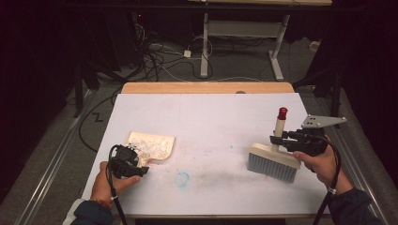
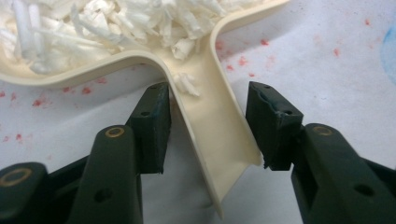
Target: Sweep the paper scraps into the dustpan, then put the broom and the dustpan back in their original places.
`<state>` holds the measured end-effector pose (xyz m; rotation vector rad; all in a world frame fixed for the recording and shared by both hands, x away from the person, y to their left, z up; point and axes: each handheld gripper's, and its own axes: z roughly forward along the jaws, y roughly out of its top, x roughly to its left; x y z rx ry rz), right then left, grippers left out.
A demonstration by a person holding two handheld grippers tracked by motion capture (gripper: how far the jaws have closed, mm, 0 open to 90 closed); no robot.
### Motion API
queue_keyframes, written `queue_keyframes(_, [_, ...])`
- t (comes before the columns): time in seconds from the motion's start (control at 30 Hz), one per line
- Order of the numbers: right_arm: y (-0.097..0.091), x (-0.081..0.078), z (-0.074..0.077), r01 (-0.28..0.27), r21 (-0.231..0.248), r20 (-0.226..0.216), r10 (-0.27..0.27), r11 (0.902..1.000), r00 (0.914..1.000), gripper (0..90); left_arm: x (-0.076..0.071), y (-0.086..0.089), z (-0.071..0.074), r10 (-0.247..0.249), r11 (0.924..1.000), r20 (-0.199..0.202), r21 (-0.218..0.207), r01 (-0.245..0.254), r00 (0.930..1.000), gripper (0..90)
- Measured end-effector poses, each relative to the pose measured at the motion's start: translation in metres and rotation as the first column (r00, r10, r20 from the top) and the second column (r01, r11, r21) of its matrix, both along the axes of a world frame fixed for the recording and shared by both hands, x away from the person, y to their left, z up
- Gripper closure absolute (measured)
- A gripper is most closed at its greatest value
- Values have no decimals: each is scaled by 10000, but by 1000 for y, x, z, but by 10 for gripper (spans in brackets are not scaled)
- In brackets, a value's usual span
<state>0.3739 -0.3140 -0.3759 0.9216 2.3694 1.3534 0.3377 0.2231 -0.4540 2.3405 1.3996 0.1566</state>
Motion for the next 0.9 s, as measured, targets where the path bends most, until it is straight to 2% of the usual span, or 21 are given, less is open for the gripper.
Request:
queue_keyframes(0.13, [4,8,-2,352,-18,0,-352,9994,9994,664,-4,1,2,-264,9996,219,-91,266,9994,461])
queue_keyframes(0.27, [9,17,-5,662,-117,34,-662,9977,9978,655,-11,-2,8,-746,9972,648,23,746,9951,395])
queue_keyframes(0.33, [12,22,-6,968,-196,52,-967,9951,9953,642,-15,-4,10,-1060,9943,920,-34,1068,9901,348])
queue_keyframes(0.37, [14,25,-7,1163,-323,112,-1160,9927,9932,639,-17,-5,11,-1179,9930,1091,96,1176,9870,334])
queue_keyframes(0.43, [18,32,-8,1431,-381,113,-1427,9890,9897,639,-20,-8,12,-1414,9899,1529,305,1384,9781,248])
queue_keyframes(0.53, [21,42,-13,1735,-405,97,-1733,9840,9848,634,-22,-10,15,-1549,9876,2226,588,1453,9625,207])
queue_keyframes(0.57, [21,45,-14,1875,-415,72,-1873,9814,9823,633,-23,-12,16,-1613,9867,2524,608,1507,9541,205])
queue_keyframes(0.6, [22,48,-16,1992,-414,48,-1992,9791,9800,632,-25,-13,17,-1742,9847,2851,602,1638,9425,206])
queue_keyframes(0.67, [22,52,-19,2120,-480,25,-2122,9761,9772,630,-29,-16,18,-1955,9803,3733,492,1911,9069,208])
queue_keyframes(0.7, [23,54,-21,2170,-481,8,-2172,9750,9761,629,-31,-18,18,-2062,9777,4030,478,2045,8917,210])
queue_keyframes(0.8, [24,60,-24,2391,-564,8,-2395,9693,9709,622,-36,-24,16,-2244,9727,4705,545,2257,8534,204])
queue_keyframes(0.87, [26,62,-27,2602,-657,106,-2601,9633,9655,605,-37,-26,14,-2282,9715,4894,580,2297,8416,202])
queue_keyframes(0.9, [27,63,-27,2703,-711,189,-2696,9602,9628,593,-37,-27,13,-2360,9692,5015,588,2393,8323,201])
